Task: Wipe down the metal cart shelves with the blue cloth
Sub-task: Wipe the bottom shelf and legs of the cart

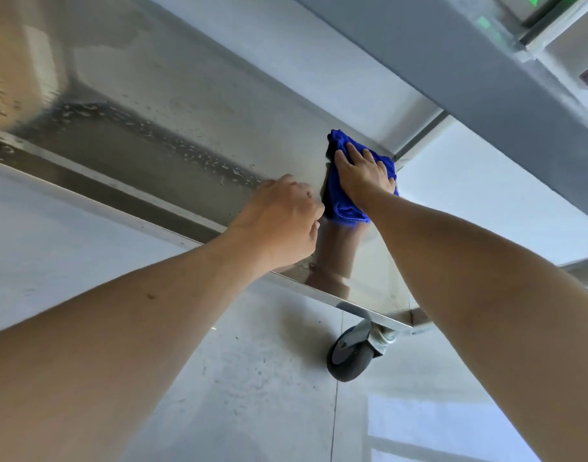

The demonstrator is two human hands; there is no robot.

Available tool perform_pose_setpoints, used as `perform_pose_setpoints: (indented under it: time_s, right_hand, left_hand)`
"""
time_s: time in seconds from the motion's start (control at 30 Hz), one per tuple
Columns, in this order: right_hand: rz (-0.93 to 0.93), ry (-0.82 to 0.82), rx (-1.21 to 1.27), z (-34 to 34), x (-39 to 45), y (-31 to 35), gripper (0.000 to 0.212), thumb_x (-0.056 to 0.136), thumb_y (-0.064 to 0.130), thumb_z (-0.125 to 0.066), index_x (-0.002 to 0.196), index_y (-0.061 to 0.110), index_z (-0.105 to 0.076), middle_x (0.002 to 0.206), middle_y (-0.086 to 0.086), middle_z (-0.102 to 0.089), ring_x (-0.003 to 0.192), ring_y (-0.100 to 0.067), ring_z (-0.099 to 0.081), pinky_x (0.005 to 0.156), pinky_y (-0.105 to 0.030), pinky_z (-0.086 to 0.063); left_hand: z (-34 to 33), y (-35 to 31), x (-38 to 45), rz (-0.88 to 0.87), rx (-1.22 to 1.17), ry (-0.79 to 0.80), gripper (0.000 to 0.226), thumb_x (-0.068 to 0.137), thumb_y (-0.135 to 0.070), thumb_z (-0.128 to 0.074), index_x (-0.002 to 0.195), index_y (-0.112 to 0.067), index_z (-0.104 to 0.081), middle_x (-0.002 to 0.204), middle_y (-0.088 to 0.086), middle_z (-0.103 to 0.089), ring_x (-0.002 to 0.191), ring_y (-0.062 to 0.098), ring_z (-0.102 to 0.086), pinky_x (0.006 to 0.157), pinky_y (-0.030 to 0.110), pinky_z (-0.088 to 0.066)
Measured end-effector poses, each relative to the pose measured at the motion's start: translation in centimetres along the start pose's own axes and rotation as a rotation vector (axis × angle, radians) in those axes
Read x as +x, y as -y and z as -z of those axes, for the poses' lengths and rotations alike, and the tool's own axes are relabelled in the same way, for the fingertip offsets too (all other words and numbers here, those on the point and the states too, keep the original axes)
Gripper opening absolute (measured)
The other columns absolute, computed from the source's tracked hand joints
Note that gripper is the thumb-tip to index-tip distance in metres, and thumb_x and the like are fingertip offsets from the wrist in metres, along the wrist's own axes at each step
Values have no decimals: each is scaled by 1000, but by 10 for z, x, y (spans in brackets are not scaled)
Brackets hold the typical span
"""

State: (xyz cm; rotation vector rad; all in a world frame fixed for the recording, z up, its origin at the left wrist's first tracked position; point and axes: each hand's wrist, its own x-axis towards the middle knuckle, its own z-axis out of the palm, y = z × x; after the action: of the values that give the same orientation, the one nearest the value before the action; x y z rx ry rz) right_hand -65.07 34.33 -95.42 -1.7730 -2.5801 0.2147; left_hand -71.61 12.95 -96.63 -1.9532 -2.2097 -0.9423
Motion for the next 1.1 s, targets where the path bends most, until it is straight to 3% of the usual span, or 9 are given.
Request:
perform_pose_setpoints:
  time_s: [0.47, 0.7, 0.9, 1.1]
  right_hand:
    - [34, 18, 2, -1, 38, 17, 57, 97, 60, -22, 153, 47, -26, 164, 6, -25, 149, -32, -18, 117, -61, -11]
    - [75, -14, 13, -14, -18, 9, 58, 96, 60, -21, 153, 47, -25, 162, 9, -27, 149, -28, -19, 117, -58, -12]
    - [80, 32, 22, -27, -90, 1, 57, 98, 61, -20, 153, 50, -21, 166, 10, -16, 152, -25, -8, 120, -55, -6]
    - [31, 65, 12, -26, -149, 1, 57, 98, 58, -16, 154, 51, -16, 167, 11, -12, 153, -25, -4, 120, -56, -4]
  left_hand:
    - [-16, 10, 3, -20, 113, -55, 13, 85, -26, -49, 80, -20, -59, 79, 2, -58, 81, 26, -52, 72, 40, -46]
    - [-7, 9, 11, 13, 104, 21, 19, 89, -27, -45, 89, -18, -62, 84, 2, -58, 85, 25, -52, 78, 42, -46]
    - [-5, 8, 6, 79, 55, 12, 17, 82, -19, -47, 75, -12, -61, 70, 1, -45, 84, 30, -51, 71, 36, -34]
    - [-4, 3, 9, 162, 24, -105, 23, 83, -23, -45, 79, -14, -66, 76, 5, -65, 84, 29, -54, 74, 38, -38]
